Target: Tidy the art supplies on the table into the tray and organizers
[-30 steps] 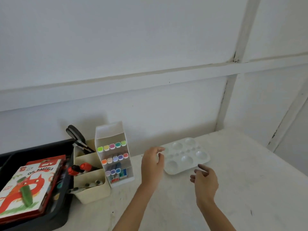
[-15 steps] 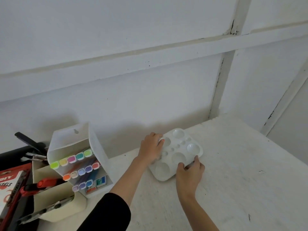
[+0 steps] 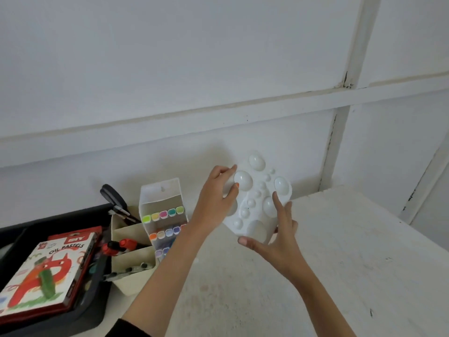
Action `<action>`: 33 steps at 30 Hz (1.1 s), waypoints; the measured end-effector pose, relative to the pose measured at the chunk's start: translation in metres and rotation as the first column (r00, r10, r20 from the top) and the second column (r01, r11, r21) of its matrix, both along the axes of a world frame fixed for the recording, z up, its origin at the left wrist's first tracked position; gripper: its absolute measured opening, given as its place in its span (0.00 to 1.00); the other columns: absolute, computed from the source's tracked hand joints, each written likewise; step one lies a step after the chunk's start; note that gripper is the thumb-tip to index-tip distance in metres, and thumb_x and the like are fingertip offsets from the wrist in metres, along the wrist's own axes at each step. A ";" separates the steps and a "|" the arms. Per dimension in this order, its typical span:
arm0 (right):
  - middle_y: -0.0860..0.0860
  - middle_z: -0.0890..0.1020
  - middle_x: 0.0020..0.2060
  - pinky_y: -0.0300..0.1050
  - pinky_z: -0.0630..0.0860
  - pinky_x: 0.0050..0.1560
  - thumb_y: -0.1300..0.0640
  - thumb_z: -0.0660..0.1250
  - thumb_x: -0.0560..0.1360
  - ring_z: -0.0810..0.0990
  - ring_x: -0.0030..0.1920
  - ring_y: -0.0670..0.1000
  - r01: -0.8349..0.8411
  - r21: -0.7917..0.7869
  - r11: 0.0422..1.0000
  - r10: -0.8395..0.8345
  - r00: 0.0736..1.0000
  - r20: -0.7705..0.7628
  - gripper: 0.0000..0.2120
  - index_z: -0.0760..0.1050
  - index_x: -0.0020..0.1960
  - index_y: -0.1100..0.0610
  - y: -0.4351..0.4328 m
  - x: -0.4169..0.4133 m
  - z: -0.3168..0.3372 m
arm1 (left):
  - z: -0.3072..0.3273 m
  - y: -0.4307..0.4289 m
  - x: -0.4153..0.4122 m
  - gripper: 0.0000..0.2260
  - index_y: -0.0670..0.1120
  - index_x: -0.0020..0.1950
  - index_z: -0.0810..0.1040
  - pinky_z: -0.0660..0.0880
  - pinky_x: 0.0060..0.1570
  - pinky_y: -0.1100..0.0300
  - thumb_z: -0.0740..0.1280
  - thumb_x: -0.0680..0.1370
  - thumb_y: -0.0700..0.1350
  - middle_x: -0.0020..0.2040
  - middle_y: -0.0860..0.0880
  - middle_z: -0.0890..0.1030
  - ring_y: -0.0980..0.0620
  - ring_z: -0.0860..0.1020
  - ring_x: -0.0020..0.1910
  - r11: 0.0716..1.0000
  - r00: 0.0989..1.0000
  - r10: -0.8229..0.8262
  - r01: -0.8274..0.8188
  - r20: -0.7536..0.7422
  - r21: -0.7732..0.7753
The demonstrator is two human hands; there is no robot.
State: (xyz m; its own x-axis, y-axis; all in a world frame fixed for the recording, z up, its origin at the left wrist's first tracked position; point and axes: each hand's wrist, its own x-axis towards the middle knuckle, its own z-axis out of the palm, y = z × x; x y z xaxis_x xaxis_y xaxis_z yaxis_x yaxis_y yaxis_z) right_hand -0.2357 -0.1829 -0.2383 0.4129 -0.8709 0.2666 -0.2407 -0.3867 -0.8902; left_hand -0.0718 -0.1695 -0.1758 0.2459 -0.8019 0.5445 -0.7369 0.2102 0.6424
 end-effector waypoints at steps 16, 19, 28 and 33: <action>0.53 0.78 0.59 0.50 0.75 0.61 0.63 0.67 0.76 0.78 0.59 0.49 -0.357 0.026 0.934 0.283 0.780 0.558 0.27 0.65 0.71 0.48 0.164 0.129 0.084 | 0.042 0.228 0.089 0.13 0.47 0.61 0.77 0.71 0.60 0.65 0.60 0.80 0.37 0.59 0.55 0.79 0.61 0.75 0.60 0.691 0.667 0.230 -0.625 -0.708 -0.364; 0.50 0.76 0.62 0.45 0.74 0.62 0.67 0.64 0.76 0.75 0.62 0.47 -0.357 0.026 0.934 0.288 0.792 0.538 0.24 0.68 0.68 0.51 0.195 0.168 0.070 | 0.028 0.262 0.120 0.13 0.51 0.60 0.77 0.71 0.57 0.67 0.60 0.80 0.39 0.58 0.58 0.78 0.63 0.75 0.59 0.670 0.626 0.307 -0.677 -0.716 -0.305; 0.50 0.69 0.69 0.44 0.66 0.69 0.65 0.61 0.78 0.67 0.68 0.49 -0.321 0.105 0.941 0.322 0.947 0.009 0.24 0.64 0.72 0.56 0.226 0.248 0.013 | -0.036 0.318 0.203 0.19 0.48 0.70 0.70 0.66 0.65 0.60 0.64 0.79 0.46 0.63 0.56 0.74 0.57 0.70 0.62 0.731 0.644 0.655 -0.673 -0.394 0.114; 0.52 0.69 0.70 0.40 0.63 0.68 0.64 0.60 0.78 0.66 0.70 0.50 -0.301 0.081 0.950 0.311 0.902 -0.301 0.23 0.64 0.72 0.58 0.222 0.275 -0.003 | -0.065 0.323 0.234 0.20 0.46 0.70 0.70 0.59 0.71 0.52 0.64 0.78 0.48 0.72 0.44 0.66 0.47 0.60 0.73 0.702 0.705 0.690 -0.598 -0.163 0.386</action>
State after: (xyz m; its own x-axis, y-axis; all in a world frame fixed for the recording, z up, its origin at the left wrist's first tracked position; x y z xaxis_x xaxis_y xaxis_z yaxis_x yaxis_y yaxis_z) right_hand 0.0391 0.0392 -0.2413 0.7172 -0.6945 0.0584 -0.3776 -0.4576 -0.8050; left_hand 0.1623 0.1535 -0.2411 0.8606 -0.4883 0.1449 -0.4007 -0.4735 0.7844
